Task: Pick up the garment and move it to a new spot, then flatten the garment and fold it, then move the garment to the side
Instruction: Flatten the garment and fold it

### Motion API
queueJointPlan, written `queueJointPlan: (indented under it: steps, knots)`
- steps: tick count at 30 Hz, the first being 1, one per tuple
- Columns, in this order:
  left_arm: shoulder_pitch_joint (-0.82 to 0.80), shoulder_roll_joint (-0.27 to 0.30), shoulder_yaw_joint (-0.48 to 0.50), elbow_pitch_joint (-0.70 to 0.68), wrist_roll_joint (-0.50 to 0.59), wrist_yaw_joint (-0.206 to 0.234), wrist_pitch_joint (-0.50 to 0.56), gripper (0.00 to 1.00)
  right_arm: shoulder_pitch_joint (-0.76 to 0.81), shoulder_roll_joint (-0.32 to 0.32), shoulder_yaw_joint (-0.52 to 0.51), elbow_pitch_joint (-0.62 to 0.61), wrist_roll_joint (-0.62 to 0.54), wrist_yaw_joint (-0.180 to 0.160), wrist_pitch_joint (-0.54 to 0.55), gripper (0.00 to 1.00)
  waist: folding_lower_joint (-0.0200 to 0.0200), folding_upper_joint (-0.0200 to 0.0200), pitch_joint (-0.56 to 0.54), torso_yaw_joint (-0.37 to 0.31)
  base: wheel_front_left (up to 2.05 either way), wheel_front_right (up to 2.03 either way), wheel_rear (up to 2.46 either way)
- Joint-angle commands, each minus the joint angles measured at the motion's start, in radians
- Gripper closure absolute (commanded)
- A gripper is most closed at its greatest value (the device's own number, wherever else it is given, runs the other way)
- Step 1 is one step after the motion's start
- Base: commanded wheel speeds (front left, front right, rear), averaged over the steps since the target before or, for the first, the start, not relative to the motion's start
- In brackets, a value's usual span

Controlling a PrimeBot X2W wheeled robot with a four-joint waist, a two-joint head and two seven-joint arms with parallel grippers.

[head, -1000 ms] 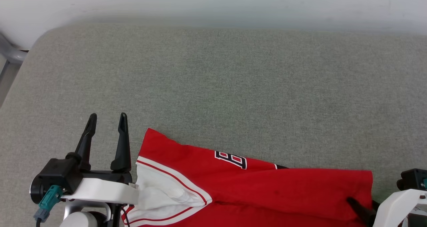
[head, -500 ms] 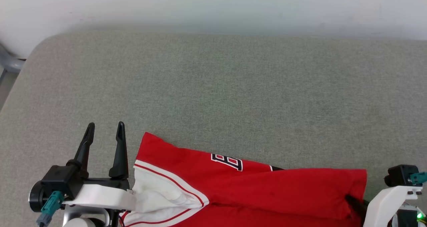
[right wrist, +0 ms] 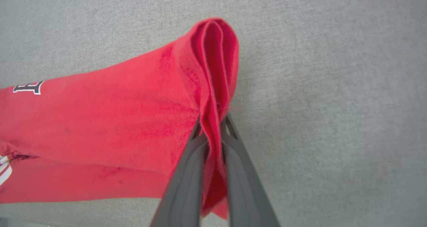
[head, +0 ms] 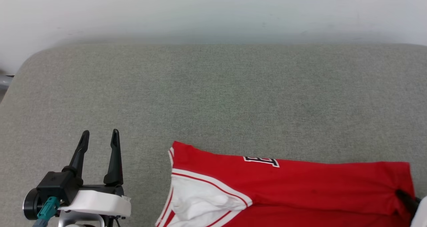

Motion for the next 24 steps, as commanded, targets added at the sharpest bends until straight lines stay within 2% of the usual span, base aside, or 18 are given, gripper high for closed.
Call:
queueJointPlan:
  steps: [1, 7, 9, 13, 15, 16, 18, 22, 24]
  knots:
    - [0.007, 0.005, 0.002, -0.005, 0.007, 0.005, 0.0, 0.0, 0.007, 0.0, -0.036, -0.009, -0.001, -0.001, 0.011, 1.0, 0.0, -0.0001, -0.001, -0.007, 0.0, 0.0, 0.0]
    - [0.008, 0.01, 0.0, -0.008, 0.006, 0.007, 0.006, 0.0, -0.006, 0.043, -0.123, -0.02, 0.041, -0.001, 0.065, 1.0, 0.0, -0.0001, -0.005, -0.018, 0.0, 0.0, 0.0]
    - [0.009, 0.011, -0.002, -0.008, 0.004, 0.008, 0.006, 0.0, -0.028, 0.117, -0.144, -0.023, 0.156, -0.001, 0.136, 1.0, 0.0, -0.0001, -0.009, -0.021, 0.0, 0.0, 0.0]
    - [0.004, 0.01, -0.008, -0.006, 0.002, 0.008, 0.007, 0.0, -0.042, 0.18, -0.142, -0.022, 0.372, -0.001, 0.253, 1.0, 0.0, -0.0001, -0.011, -0.016, 0.0, 0.0, 0.0]
    - [-0.001, 0.009, -0.011, -0.004, 0.002, 0.006, 0.008, 0.0, -0.041, 0.191, -0.131, -0.006, 0.477, -0.001, 0.298, 1.0, 0.0, -0.0001, -0.011, -0.009, 0.0, 0.0, 0.0]
    - [-0.001, 0.009, -0.011, -0.004, 0.002, 0.006, 0.008, 0.0, -0.041, 0.191, -0.131, -0.006, 0.477, -0.001, 0.298, 1.0, 0.0, -0.0001, -0.011, -0.009, 0.0, 0.0, 0.0]
    - [-0.008, 0.009, -0.015, -0.002, 0.002, 0.004, 0.008, 0.0, -0.04, 0.195, -0.104, 0.026, 0.601, -0.001, 0.322, 1.0, 0.0, -0.0001, -0.012, 0.0, 0.0, 0.0, 0.0]
    - [-0.016, 0.006, -0.024, 0.002, 0.004, 0.001, 0.007, 0.0, -0.032, 0.195, 0.005, 0.081, 0.807, -0.001, 0.293, 1.0, 0.0, -0.0001, -0.015, 0.022, 0.0, 0.0, 0.0]
    - [-0.018, 0.004, -0.028, 0.004, 0.003, 0.001, 0.008, 0.0, -0.031, 0.195, 0.071, 0.094, 0.874, -0.001, 0.267, 1.0, 0.0, -0.0001, -0.018, 0.033, 0.0, 0.0, 0.0]
